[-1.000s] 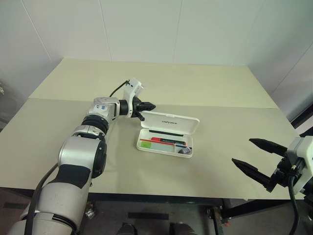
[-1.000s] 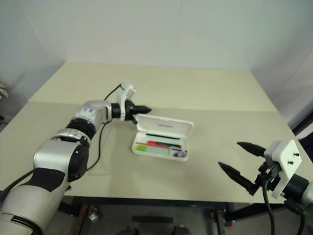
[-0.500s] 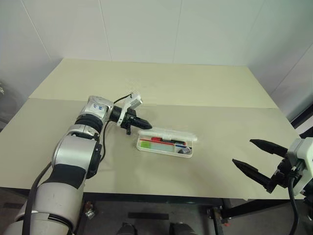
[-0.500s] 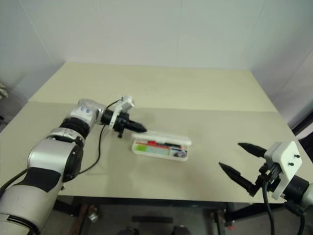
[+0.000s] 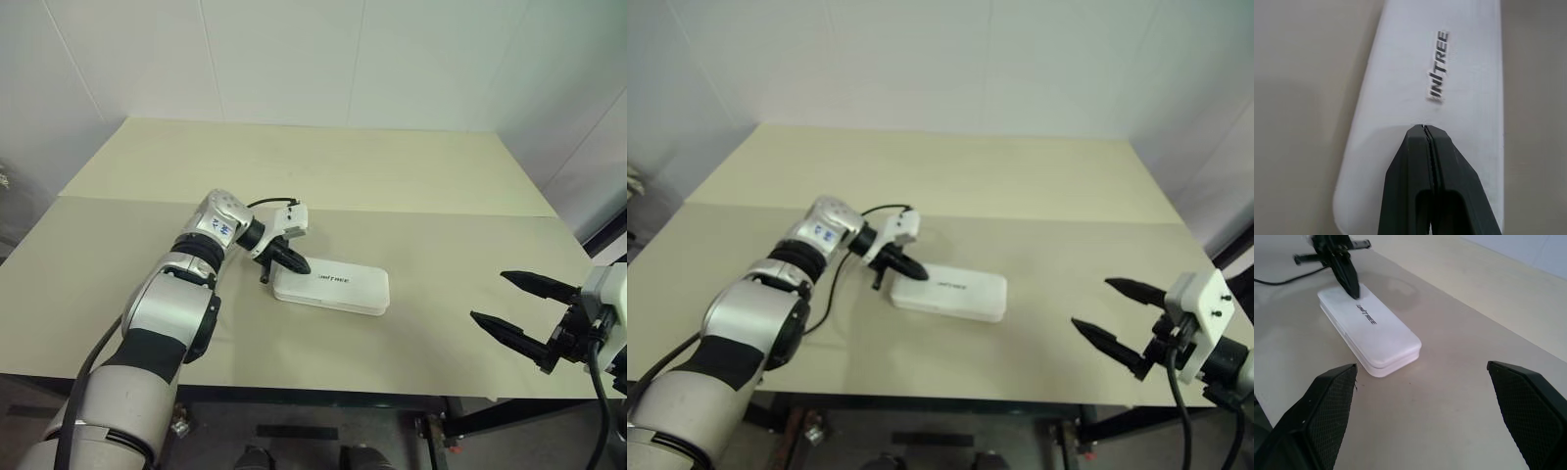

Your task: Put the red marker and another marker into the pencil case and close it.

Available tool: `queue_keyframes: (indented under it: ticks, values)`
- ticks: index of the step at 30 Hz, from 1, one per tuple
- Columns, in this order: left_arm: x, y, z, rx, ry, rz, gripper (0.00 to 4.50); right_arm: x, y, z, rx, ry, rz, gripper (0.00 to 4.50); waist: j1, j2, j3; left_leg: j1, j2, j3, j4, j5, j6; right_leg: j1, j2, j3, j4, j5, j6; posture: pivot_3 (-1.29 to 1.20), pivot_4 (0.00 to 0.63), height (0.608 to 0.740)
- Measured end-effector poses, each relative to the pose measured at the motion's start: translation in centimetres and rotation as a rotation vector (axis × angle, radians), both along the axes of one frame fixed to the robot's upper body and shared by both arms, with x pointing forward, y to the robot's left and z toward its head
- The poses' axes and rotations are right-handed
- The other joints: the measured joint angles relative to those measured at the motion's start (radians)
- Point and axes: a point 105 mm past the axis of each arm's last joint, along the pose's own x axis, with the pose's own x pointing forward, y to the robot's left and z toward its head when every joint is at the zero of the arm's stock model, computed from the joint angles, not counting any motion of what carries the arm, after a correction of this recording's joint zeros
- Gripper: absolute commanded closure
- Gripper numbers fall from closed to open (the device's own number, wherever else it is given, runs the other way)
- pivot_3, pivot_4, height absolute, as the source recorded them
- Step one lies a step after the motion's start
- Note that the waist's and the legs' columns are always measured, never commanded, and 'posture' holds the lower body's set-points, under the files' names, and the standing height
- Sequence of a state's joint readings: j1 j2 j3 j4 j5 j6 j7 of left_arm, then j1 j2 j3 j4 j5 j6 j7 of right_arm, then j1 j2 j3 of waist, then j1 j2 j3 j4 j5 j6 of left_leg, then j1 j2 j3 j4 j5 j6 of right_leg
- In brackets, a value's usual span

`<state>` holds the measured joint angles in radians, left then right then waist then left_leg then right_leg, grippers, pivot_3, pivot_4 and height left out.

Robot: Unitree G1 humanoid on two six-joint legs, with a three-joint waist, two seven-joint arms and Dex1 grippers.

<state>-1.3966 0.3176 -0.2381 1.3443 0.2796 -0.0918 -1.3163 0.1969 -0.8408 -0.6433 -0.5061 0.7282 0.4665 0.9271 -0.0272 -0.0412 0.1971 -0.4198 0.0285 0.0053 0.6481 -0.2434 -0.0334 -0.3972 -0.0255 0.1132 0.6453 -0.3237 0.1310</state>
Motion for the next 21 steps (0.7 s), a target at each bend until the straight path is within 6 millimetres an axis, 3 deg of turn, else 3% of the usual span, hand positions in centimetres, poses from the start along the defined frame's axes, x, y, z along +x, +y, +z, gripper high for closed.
queue_keyframes:
  ticks: [14,21]
  values:
    - [-0.1,-1.9,0.0,0.207,-0.176,-0.186,4.46,1.3,-0.2,0.6,-0.032,-0.039,0.035,0.0,0.0,0.0,0.0,0.009,0.0,0.003,-0.001,0.0,0.0,0.008,0.0,0.002,0.0,0.0,0.0,0.0,0.15,0.74]
    - [-0.1,-3.1,0.3,0.106,-0.204,-0.188,4.46,1.5,-0.3,1.0,-0.057,-0.054,0.028,0.0,-0.001,0.0,0.0,0.008,0.0,0.003,-0.001,0.0,0.0,0.006,0.0,0.003,0.001,0.0,0.0,0.0,0.15,0.74]
